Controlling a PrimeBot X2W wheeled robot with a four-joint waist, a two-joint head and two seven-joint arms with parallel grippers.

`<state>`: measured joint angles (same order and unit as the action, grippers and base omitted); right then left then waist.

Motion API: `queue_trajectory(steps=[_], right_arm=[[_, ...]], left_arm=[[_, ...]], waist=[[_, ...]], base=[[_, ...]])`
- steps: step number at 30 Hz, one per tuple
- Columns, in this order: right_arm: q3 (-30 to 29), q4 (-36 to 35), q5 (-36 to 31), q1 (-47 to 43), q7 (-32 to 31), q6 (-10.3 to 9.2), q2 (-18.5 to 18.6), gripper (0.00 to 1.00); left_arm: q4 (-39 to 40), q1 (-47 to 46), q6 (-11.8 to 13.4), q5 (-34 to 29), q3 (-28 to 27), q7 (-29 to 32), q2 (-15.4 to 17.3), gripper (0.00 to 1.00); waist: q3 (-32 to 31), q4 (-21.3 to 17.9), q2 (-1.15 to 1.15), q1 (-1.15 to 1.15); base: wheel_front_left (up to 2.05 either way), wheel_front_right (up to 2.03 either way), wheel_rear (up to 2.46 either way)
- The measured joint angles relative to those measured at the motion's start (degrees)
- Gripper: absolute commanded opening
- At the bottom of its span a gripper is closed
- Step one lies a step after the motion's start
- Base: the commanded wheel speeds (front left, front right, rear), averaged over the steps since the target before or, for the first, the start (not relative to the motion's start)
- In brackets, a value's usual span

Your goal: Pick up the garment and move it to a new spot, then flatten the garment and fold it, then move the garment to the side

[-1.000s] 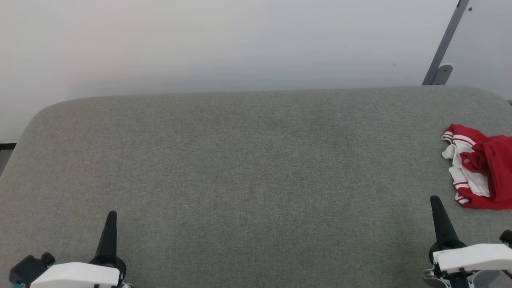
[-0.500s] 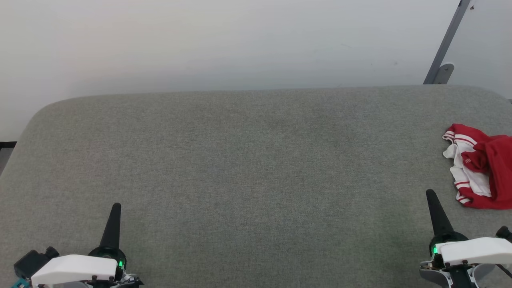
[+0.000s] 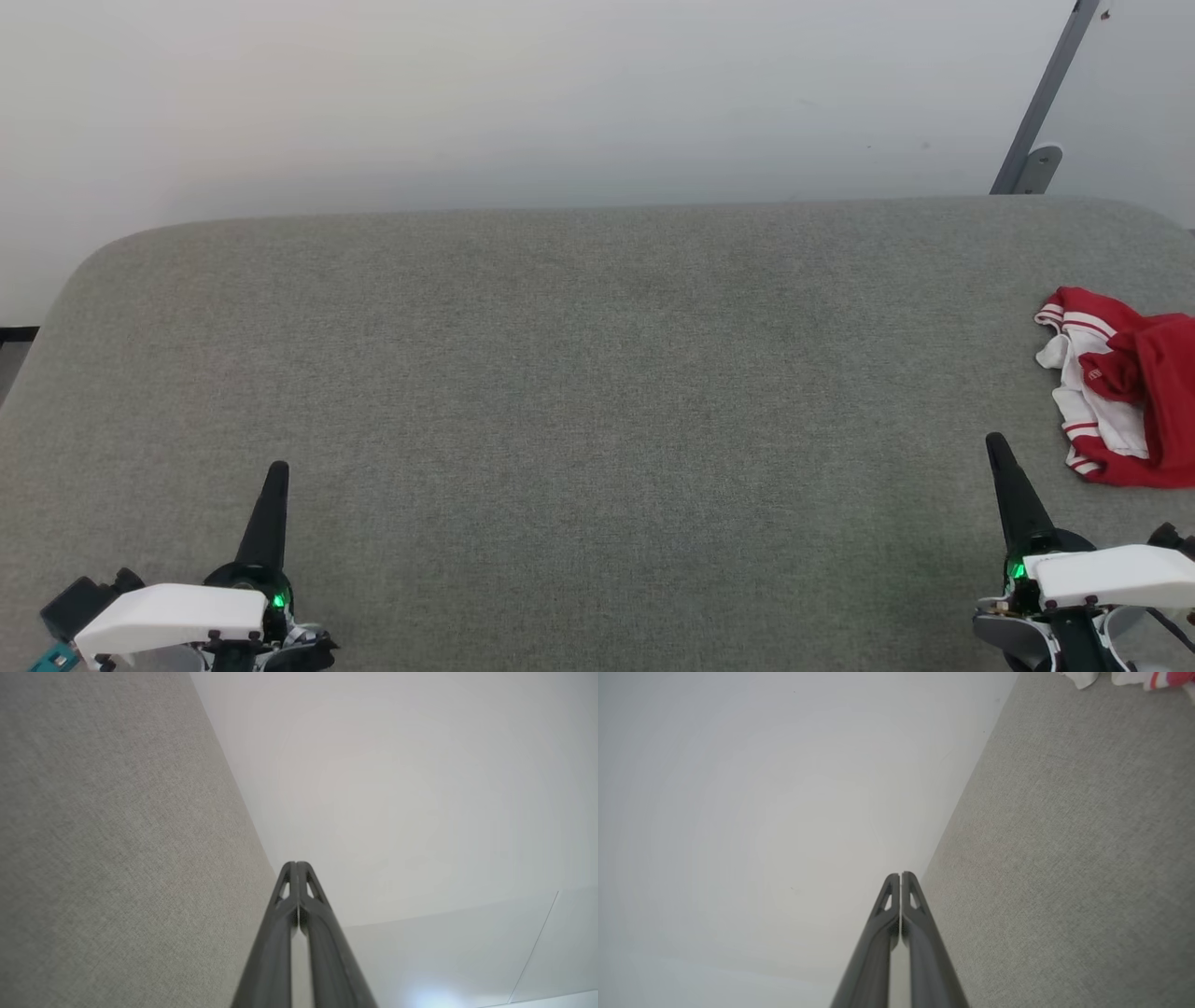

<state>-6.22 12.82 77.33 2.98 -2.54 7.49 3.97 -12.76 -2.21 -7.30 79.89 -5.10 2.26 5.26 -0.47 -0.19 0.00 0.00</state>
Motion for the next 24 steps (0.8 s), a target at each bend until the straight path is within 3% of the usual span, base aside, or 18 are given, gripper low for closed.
queue_trajectory(steps=[24], right_arm=[[-0.19, 0.76, 10.48, 2.24, -2.78, 0.0, -0.65, 0.0]], left_arm=[[-0.97, -2.41, -0.01, 8.92, -0.79, 2.88, -1.6, 0.0]], waist=[[0.44, 0.13, 0.0, 0.0]], base=[[0.0, 0.0, 0.0]])
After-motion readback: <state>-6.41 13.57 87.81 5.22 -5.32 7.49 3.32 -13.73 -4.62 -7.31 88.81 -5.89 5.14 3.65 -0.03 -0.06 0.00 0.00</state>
